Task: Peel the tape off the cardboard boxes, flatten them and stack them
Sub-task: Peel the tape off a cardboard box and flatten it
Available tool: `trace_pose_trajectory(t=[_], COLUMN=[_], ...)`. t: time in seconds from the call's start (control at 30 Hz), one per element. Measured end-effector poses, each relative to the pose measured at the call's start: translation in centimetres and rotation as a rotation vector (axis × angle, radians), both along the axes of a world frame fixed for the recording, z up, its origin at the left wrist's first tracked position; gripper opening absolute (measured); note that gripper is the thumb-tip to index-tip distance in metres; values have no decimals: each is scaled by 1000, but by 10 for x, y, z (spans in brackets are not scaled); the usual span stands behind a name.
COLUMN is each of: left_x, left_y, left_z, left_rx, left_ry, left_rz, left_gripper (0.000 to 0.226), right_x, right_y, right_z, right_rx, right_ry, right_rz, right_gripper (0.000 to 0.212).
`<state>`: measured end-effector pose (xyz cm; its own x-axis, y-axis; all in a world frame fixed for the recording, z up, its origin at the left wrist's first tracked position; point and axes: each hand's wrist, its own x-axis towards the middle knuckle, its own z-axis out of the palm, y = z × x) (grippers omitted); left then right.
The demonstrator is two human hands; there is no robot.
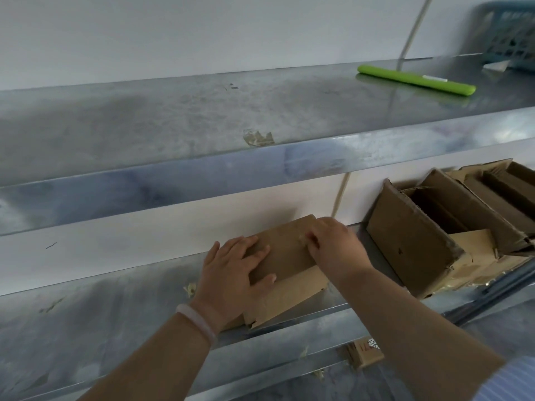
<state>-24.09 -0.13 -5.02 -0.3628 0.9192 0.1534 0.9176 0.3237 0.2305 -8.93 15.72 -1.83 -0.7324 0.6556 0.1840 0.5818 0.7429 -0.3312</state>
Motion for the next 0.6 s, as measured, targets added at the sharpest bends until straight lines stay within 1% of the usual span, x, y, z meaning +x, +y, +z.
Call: trace_pose_trajectory(t=[0.07, 0.1, 0.17, 0.2, 0.27, 0.37, 0.47, 0.53, 0.6], left_x=[2, 4, 11, 16, 25, 31, 28, 28, 27], left_y=[3, 7, 17, 23, 32, 37, 37, 37, 37], left_z=[5, 7, 11, 11, 8, -2, -5, -4, -4], left_rx=[-39, -44, -15, 0, -2, 30, 10, 27, 37], left_ry=[20, 28, 41, 50, 97, 148, 141, 152, 159], left_rz=[6, 19, 56, 79, 126, 170, 166, 168, 173], left_gripper=[78, 75, 59, 51, 50, 61, 64, 61, 58], right_x=[-2, -3, -4, -6, -9, -12, -15, -12, -4], right_y=[-3, -3, -1, 1, 4, 8, 11, 14, 21], right_z=[-4, -4, -2, -2, -4, -6, -5, -2, 3], right_rx=[16, -36, -174, -202, -209, -217, -198, -228, -316], right_ry=[-47, -31, 13, 35, 82, 4, -53, -26, 69], right_rz=[47, 25, -51, -76, -108, -133, -110, -114, -164], right_gripper=[21, 27, 32, 28, 11, 17, 15, 12, 8])
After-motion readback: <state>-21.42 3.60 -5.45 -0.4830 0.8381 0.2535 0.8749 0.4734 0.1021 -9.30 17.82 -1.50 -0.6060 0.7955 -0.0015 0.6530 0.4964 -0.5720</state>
